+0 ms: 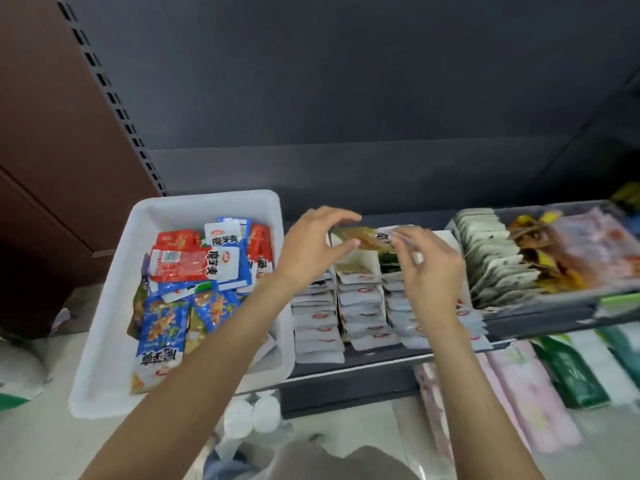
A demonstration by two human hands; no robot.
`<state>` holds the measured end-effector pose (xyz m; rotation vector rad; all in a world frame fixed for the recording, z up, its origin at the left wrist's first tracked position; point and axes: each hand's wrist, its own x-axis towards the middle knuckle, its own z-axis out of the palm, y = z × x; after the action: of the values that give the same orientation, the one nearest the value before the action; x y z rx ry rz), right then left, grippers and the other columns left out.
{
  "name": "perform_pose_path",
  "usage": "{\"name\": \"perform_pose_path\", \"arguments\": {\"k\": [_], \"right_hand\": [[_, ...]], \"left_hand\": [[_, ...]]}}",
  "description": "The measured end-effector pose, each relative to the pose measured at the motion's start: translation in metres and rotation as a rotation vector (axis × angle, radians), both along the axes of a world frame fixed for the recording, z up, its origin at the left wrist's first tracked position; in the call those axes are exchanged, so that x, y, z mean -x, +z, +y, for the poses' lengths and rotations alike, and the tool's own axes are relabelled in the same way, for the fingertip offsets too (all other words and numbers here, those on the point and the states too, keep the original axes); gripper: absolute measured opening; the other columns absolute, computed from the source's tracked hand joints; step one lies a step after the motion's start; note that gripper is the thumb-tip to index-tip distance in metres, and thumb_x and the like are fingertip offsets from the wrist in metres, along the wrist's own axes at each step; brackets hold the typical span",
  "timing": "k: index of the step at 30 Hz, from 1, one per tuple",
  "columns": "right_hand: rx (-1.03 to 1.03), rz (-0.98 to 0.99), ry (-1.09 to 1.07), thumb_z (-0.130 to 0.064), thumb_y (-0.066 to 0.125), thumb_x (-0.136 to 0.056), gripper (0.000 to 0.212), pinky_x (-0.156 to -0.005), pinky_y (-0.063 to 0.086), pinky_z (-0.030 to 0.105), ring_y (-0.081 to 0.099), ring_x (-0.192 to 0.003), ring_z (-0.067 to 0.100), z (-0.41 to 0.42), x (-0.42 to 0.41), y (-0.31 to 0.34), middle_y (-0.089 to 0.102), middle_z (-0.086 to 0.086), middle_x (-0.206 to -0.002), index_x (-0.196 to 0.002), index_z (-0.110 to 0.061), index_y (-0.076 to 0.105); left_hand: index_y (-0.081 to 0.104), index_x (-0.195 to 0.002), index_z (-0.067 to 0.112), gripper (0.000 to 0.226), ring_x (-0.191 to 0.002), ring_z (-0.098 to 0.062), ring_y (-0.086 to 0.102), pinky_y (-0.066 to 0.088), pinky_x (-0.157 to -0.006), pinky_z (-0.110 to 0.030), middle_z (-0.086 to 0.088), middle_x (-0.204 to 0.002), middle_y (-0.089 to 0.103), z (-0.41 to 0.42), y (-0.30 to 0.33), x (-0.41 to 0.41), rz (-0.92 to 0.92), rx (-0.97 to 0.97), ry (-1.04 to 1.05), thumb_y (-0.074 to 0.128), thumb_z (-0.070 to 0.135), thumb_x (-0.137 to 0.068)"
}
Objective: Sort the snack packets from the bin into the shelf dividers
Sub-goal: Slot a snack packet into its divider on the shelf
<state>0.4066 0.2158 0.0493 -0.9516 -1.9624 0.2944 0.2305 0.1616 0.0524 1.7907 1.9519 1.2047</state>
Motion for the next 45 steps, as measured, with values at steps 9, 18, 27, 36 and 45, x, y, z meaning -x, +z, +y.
{"name": "perform_pose_path", "arguments": {"k": [9, 18, 27, 36, 45], "right_hand": [[-0.229, -0.400, 0.136, -0.009, 0.069, -0.083, 0.013, -0.062, 0.052, 0.033, 0.064, -0.070, 0.020, 0.026, -0.007, 0.018, 0.069, -0.002, -0.081, -0.093, -0.016, 0.069], [-0.065, -0.650, 0.195, 0.008, 0.068, -0.067, 0.040, -0.062, 0.047, 0.027, 0.065, -0.066, 0.028, 0.024, 0.005, 0.004, 0.073, 0.000, -0.079, -0.091, -0.024, 0.074], [-0.052, -0.550, 0.274, -0.010, 0.050, -0.083, 0.034, -0.084, 0.042, 0.034, 0.066, -0.089, 0.019, -0.012, 0.019, -0.008, 0.072, 0.001, -0.099, -0.112, -0.017, 0.068], [0.307, -0.582, 0.635, -0.019, 0.050, -0.095, 0.028, -0.081, 0.053, 0.034, 0.064, -0.098, 0.019, -0.093, 0.137, -0.028, 0.067, 0.001, -0.114, -0.119, -0.017, 0.063], [0.507, -1.107, 0.378, -0.042, 0.069, -0.082, 0.063, -0.081, 0.046, 0.035, 0.056, -0.108, 0.027, -0.114, 0.207, -0.090, 0.051, 0.013, -0.123, -0.125, -0.006, 0.039]], "left_hand": [[0.073, -0.091, 0.027, 0.010, -0.073, -0.007, 0.064, 0.054, -0.064, -0.032, 0.011, -0.088, 0.071, 0.019, -0.022, -0.012, 0.104, -0.126, 0.082, 0.068, 0.030, -0.083], [0.072, -0.091, 0.024, 0.009, -0.080, -0.016, 0.064, 0.050, -0.079, -0.036, 0.005, -0.080, 0.070, 0.004, -0.042, -0.004, 0.357, 0.088, 0.055, 0.068, 0.028, -0.083], [0.069, -0.103, 0.021, 0.025, -0.090, -0.010, 0.060, 0.043, -0.084, -0.027, 0.006, -0.092, 0.070, -0.050, -0.040, 0.021, 0.261, -0.056, 0.104, 0.055, 0.035, -0.087], [0.067, -0.102, 0.014, 0.028, -0.083, -0.028, 0.063, 0.054, -0.067, -0.034, -0.005, -0.092, 0.068, -0.160, -0.076, 0.113, 0.324, 0.241, 0.524, 0.069, 0.026, -0.076], [0.039, -0.136, 0.025, 0.067, -0.126, -0.018, 0.037, 0.037, -0.105, -0.033, 0.001, -0.133, 0.041, -0.161, -0.094, 0.136, 0.371, 0.752, 0.367, 0.067, 0.046, -0.079]]}}
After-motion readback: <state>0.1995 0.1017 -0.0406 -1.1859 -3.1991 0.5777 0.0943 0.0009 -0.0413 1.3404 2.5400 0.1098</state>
